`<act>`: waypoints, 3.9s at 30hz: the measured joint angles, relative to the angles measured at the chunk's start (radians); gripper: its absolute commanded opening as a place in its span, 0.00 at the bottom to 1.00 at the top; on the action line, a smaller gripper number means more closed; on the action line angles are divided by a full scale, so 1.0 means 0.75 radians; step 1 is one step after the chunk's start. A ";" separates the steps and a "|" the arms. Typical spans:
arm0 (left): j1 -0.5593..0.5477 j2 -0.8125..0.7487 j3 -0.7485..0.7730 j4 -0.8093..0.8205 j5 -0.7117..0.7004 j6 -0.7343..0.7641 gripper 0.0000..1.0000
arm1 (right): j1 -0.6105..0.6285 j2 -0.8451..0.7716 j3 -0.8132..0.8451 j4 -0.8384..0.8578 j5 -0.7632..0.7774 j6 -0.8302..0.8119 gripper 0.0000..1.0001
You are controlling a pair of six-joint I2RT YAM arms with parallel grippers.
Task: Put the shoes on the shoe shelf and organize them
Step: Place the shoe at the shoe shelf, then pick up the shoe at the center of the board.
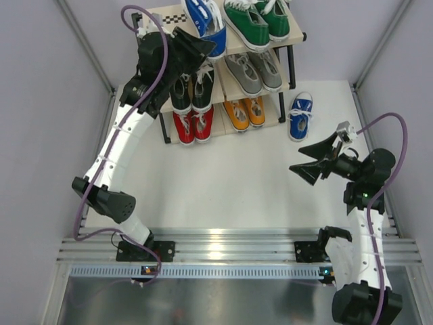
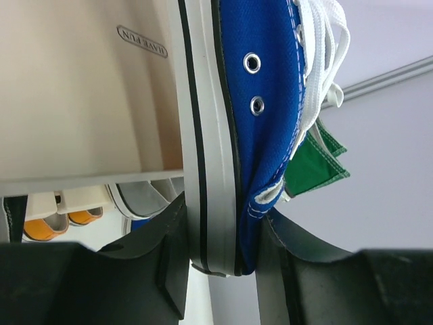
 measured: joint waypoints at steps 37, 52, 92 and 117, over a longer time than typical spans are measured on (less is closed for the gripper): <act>0.167 0.181 0.381 -0.254 0.142 -0.204 0.98 | -0.044 -0.071 -0.017 0.023 -0.002 0.047 0.95; 0.177 0.086 0.250 -0.267 0.245 -0.255 0.98 | -0.060 -0.071 -0.028 0.049 -0.001 0.064 0.95; 0.191 -0.696 -0.627 -0.181 0.418 0.154 0.99 | -0.107 0.098 0.301 -0.671 -0.043 -0.614 0.92; 0.191 -2.047 -1.951 -0.137 0.343 0.370 0.99 | 0.173 1.463 1.098 -0.754 1.394 -0.358 0.71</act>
